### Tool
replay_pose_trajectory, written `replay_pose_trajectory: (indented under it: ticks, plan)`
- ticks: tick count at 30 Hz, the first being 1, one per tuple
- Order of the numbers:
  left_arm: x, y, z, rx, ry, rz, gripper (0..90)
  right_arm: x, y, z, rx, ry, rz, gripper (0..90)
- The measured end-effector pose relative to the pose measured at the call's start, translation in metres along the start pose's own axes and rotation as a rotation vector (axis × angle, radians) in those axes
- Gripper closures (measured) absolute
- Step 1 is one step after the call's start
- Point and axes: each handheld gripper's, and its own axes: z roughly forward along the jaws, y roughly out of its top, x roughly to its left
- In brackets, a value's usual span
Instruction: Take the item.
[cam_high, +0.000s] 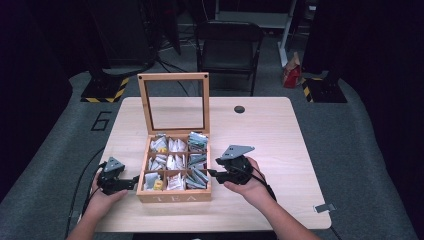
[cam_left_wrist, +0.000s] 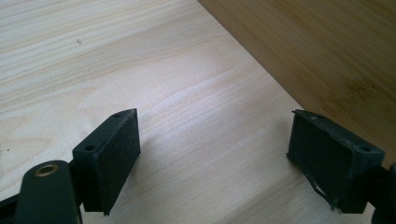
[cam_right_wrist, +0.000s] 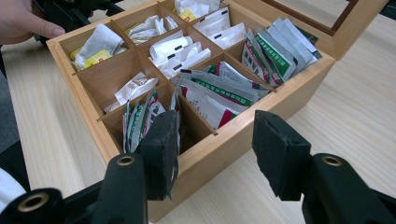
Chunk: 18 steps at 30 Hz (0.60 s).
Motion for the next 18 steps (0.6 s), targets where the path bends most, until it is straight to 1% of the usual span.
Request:
replay_pose_trajectory:
  ticks: [6,8,9,11,15,16,17,18]
  plan:
    - [0.000,0.000,0.000,0.000,0.000,0.000,16.3,0.004,0.000,0.008,0.004,0.014,0.000,51.2]
    - [0.000,0.000,0.000,0.000,0.000,0.001,16.3,0.007,0.001,0.010,0.003,0.022,-0.020,52.4]
    - [0.000,0.000,0.000,0.000,0.000,0.000,16.3,0.007,0.001,0.011,0.003,0.024,-0.022,52.5]
    - [0.000,0.000,0.000,0.000,0.000,0.001,16.3,0.010,0.001,0.014,0.004,0.030,-0.013,53.3]
    - [0.000,0.000,0.000,0.000,-0.001,0.000,16.3,0.013,0.001,0.018,0.005,0.038,-0.023,55.0]
    - [0.000,0.000,0.000,0.000,0.000,0.001,16.3,0.014,0.001,0.019,0.004,0.044,-0.012,55.5]
    - [0.000,0.000,0.000,0.000,0.000,0.001,16.3,0.015,0.001,0.021,0.004,0.049,-0.017,57.2]
    - [0.000,0.000,0.000,0.000,0.000,0.001,16.3,0.016,0.001,0.022,0.009,0.052,-0.012,57.5]
